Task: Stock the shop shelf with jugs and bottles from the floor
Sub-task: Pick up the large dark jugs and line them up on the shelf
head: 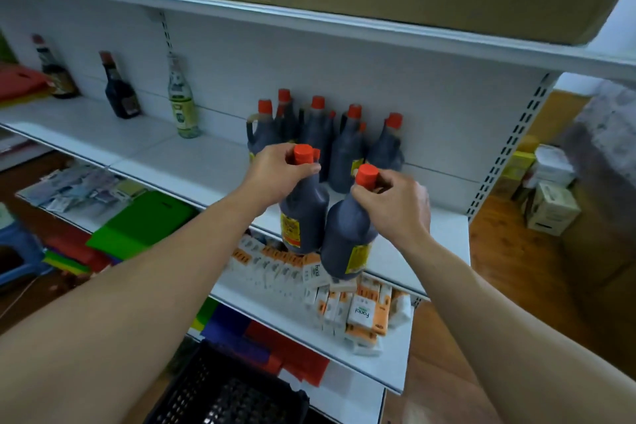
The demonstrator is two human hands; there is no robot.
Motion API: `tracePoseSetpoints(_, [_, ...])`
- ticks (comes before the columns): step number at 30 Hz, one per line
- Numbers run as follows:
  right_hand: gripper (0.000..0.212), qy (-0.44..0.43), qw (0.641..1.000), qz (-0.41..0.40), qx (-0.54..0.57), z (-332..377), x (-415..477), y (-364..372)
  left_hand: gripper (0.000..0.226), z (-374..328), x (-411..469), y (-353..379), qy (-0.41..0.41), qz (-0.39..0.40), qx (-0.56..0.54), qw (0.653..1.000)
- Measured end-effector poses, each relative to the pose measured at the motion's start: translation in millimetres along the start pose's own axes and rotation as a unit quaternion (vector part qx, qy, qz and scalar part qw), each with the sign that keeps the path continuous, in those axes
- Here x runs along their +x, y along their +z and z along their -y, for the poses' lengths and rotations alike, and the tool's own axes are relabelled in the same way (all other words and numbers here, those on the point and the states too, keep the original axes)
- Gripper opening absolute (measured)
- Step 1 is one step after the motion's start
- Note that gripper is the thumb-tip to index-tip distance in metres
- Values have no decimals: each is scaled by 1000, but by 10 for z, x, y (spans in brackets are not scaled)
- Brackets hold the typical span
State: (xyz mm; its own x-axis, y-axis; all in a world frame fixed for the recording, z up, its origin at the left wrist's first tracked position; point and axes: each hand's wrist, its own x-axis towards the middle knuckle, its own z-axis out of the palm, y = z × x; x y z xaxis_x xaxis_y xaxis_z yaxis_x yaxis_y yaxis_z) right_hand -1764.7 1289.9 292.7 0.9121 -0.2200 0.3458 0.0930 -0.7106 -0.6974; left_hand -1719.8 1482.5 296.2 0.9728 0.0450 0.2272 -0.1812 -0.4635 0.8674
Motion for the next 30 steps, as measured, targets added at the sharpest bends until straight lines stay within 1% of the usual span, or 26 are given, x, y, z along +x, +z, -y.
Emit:
tracePoseSetpoints(4, [24,5,1000,7,7,-66,412,186,11,115,315,109,-26,-21,9,999])
tracePoseSetpoints(8, [28,35,999,4,19,-122,692,433,9,193,571,177,-46,-37,6,998])
tracePoseSetpoints(10, [24,41,999,1,30,-135,741,507,22,221,645,219,-31,-31,22,999])
tracePoseSetpoints(12, [23,26,999,-10,30,-184,717,581,33,276,661,260,-11,-45,34,998])
tracePoseSetpoints(15, [31,-11,1000,-25,14,-307,598,702,47,438,534,309,8,-39,21,999])
tracePoseSetpoints(16, [35,-15,1000,-21,3,-341,558,729,53,514,468,331,1,-30,12,999])
tracePoseSetpoints(17, [39,-13,1000,-15,-11,-380,525,747,53,589,410,349,-13,-25,-7,1000])
tracePoseSetpoints(19, [46,13,999,3,-41,-408,476,766,48,756,351,364,-28,-12,-55,998])
tracePoseSetpoints(20, [49,32,998,18,-54,-405,456,766,53,830,326,354,-22,-1,-62,998])
tracePoseSetpoints(23, [54,80,991,64,-82,-360,422,757,87,1021,228,299,11,50,-7,999])
tracePoseSetpoints(24, [56,91,989,76,-86,-329,421,751,94,1072,209,282,14,59,13,998])
tracePoseSetpoints(27, [60,114,984,97,-98,-238,421,761,102,1212,255,242,15,49,32,998])
tracePoseSetpoints(30, [65,135,981,102,-97,-163,374,802,100,1292,316,201,12,16,17,1000])
